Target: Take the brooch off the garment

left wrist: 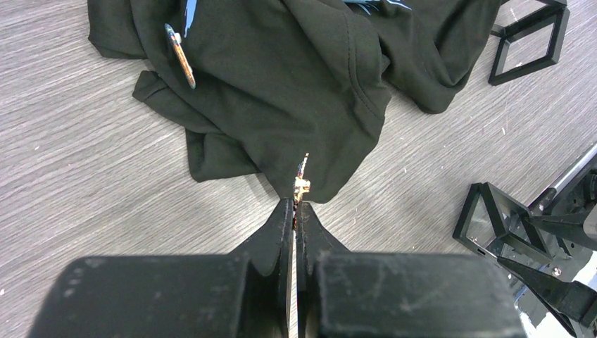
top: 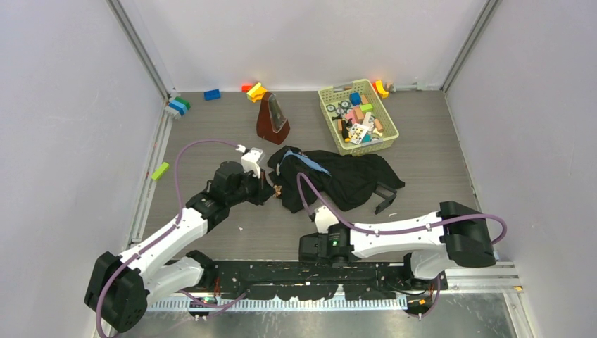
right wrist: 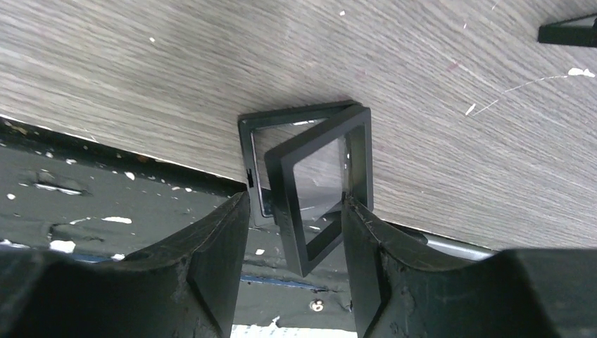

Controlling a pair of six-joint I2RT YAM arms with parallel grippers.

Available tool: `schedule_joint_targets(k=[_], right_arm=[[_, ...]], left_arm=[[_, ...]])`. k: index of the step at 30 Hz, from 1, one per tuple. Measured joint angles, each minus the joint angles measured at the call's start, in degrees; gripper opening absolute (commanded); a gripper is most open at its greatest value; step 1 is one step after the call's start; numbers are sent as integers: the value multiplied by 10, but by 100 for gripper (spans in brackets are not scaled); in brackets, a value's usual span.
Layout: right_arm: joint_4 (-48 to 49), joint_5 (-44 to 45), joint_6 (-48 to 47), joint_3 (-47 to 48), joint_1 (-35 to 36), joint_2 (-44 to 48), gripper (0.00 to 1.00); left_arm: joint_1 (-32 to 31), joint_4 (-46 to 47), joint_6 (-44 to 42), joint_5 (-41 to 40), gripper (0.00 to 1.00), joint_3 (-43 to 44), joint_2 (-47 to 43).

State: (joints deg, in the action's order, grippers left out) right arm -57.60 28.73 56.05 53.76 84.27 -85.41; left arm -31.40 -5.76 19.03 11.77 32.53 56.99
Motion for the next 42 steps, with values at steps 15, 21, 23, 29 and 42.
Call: schedule_joint_targets(k=[15, 21, 23, 29, 42], right_arm=[[-4, -32, 9, -30, 34, 42, 49], [-23, -30, 16, -30, 47, 42, 39], [-31, -27, 18, -28, 51, 42, 35], [-51, -14, 24, -19, 54, 37, 26], [-51, 11, 13, 4, 56, 29, 1]], left_arm=[[0, 5, 0, 3, 0, 0, 13], [0, 9, 0, 3, 0, 0, 16], [0, 10, 0, 3, 0, 0, 16], [0, 14, 0, 8, 0, 0, 16], [0, 25, -1, 24, 0, 0, 16]])
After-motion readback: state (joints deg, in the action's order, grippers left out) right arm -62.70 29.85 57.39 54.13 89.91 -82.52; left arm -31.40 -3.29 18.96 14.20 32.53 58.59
